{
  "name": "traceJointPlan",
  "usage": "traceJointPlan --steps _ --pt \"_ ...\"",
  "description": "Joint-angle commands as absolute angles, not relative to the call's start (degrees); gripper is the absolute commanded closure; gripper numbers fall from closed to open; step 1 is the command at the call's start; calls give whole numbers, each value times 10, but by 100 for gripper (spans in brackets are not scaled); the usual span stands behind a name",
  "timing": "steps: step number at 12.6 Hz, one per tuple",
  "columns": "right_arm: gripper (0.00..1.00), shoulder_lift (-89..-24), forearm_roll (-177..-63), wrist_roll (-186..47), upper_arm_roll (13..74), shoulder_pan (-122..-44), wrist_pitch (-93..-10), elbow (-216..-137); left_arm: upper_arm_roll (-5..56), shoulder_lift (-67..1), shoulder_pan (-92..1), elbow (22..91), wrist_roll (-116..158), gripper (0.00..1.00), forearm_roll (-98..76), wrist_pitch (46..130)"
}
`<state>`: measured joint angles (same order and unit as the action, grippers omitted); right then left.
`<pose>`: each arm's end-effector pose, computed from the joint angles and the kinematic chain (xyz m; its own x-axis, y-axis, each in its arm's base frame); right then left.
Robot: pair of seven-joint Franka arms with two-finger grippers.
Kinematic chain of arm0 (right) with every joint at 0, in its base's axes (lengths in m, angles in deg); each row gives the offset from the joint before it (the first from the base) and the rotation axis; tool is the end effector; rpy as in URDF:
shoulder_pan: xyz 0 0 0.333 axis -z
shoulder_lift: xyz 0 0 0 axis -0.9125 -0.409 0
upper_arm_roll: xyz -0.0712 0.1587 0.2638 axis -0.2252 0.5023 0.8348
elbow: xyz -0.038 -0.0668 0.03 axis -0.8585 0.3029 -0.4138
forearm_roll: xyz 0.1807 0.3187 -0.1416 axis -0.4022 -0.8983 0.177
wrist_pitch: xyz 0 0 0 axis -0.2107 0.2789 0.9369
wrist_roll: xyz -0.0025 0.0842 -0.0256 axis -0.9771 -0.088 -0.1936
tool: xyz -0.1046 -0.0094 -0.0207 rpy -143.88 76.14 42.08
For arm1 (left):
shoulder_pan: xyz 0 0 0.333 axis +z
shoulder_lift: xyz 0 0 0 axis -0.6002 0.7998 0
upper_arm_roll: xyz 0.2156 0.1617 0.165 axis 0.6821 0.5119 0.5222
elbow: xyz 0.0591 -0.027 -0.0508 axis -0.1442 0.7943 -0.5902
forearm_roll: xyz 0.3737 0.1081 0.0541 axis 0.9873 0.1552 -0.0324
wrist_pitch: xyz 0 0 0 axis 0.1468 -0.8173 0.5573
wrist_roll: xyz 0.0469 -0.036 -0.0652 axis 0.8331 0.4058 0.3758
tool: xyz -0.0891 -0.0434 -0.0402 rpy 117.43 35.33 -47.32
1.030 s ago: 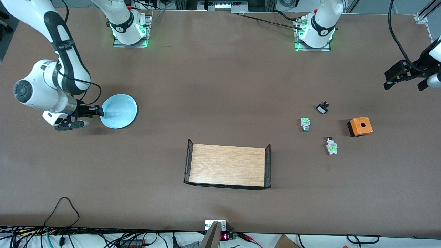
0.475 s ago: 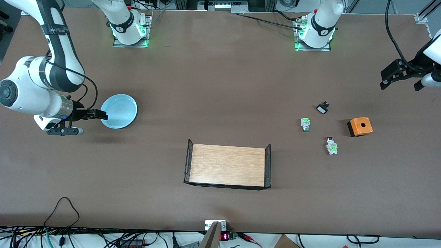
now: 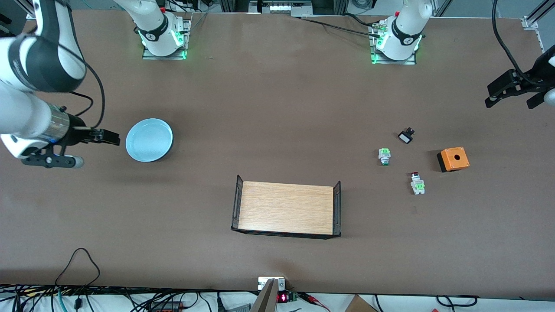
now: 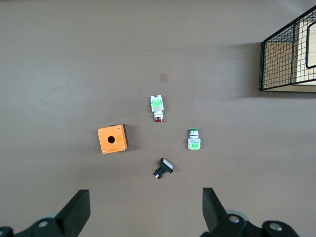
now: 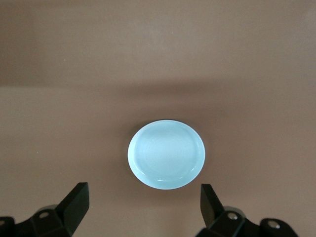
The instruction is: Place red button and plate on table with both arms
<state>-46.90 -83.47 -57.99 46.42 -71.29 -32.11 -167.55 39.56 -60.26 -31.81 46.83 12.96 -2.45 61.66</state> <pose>0.6195 0.0368 0.4956 0.9904 -0.0600 -0.1242 -0.0586 -0.9982 0.0152 0.5469 0.0071 0.6471 0.9985 -0.0108 0.0542 -0.0108 -0.9999 -0.0012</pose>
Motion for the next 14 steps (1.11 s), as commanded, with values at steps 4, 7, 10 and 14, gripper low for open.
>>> traceJointPlan --steps 4,7,10,14 --pt "0 -470 -824 -571 458 -672 -297 -1597 391 -586 -313 442 132 0 -34 600" --pt "0 -456 -827 -588 457 -643 -305 -1608 392 -586 -313 442 130 0 -34 600" --pt "0 -433 -826 -649 391 -682 -318 -1649 393 -586 -313 442 129 0 -34 600" --pt "0 -363 -820 -645 389 -712 -380 -1748 394 -586 -313 442 128 0 -34 600"
